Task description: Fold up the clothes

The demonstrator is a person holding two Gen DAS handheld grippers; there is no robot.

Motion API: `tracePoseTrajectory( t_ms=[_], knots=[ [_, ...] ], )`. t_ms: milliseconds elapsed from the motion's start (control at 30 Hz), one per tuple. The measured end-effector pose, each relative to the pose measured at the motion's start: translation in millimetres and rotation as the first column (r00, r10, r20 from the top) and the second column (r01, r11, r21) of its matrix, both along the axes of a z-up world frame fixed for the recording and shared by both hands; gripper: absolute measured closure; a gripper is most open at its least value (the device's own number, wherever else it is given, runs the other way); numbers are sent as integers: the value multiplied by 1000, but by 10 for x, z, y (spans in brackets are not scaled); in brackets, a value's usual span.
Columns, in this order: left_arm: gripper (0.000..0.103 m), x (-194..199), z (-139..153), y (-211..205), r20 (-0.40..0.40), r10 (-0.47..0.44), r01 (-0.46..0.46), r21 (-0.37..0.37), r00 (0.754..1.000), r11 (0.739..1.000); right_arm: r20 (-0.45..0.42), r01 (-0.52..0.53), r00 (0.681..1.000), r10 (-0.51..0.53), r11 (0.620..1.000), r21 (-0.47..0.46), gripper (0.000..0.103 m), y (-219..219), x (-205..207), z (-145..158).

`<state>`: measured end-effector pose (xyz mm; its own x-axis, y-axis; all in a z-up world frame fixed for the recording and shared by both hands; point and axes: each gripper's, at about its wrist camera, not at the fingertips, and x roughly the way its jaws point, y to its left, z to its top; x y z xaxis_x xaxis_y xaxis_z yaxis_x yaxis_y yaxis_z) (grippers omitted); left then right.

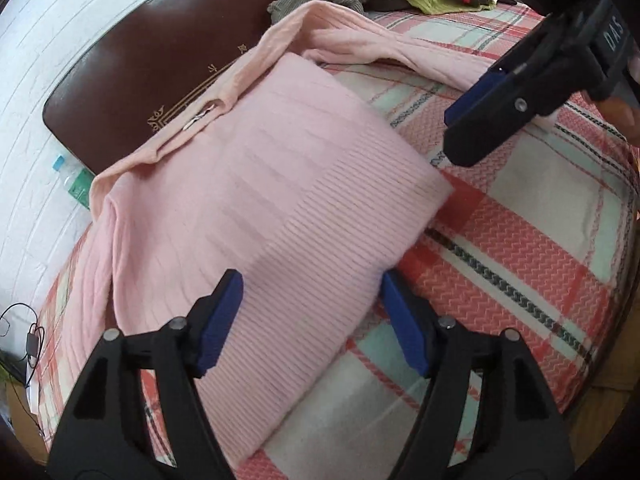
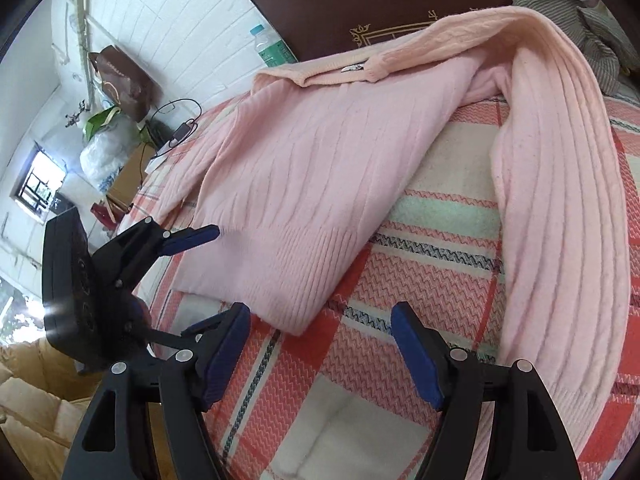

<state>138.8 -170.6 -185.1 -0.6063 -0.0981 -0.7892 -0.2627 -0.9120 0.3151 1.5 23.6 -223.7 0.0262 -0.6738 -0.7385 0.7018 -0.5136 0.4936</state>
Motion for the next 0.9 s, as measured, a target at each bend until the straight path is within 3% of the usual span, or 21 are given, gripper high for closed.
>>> tracePoseTrajectory(
  t_ms=[67, 100, 200, 333, 533, 633, 700, 733, 767, 800, 900],
  knots=[
    [76, -92, 22, -59, 9, 8, -8, 40, 1000, 999, 5, 15, 1000, -15, 1000, -9, 27, 46, -8, 0],
    [89, -161, 54, -163, 16, 52, -54, 84, 999, 995, 7, 22, 1000, -22, 1000, -13, 27, 69, -12, 0],
    [91, -356, 165, -479, 42, 181, -186, 218, 983, 958, 16, 33, 999, -32, 998, -46, 27, 51, -36, -13],
    [91, -424, 513, -905, 25, 286, -272, 405, 958, 873, 26, 11, 1000, -8, 995, -95, 27, -64, -64, -22],
    [91, -458, 593, -1072, 44, 328, -312, 451, 944, 837, -49, 6, 999, -12, 993, -115, 27, -424, -144, -54],
    [91, -465, 533, -1114, 70, 344, -335, 478, 936, 812, -45, -5, 999, -1, 990, -140, 27, -671, -177, -103],
    [91, -476, 518, -1139, 79, 354, -345, 490, 932, 801, -116, -18, 993, 6, 995, -99, 27, -838, -136, -115],
    [91, -484, 519, -1152, 79, 358, -349, 492, 930, 797, -152, -23, 988, 11, 997, -78, 30, -922, -115, -121],
    [91, -492, 521, -1165, 80, 363, -353, 495, 928, 794, -188, -27, 982, 16, 998, -56, 46, -1006, -94, -127],
    [91, -494, 525, -1173, 80, 365, -354, 499, 928, 791, -186, -25, 982, 18, 999, -37, 88, -1018, -106, -122],
    [91, -456, 568, -1145, 79, 342, -333, 513, 936, 791, -186, -19, 982, 13, 999, -32, 94, -872, -148, 24]
  ],
)
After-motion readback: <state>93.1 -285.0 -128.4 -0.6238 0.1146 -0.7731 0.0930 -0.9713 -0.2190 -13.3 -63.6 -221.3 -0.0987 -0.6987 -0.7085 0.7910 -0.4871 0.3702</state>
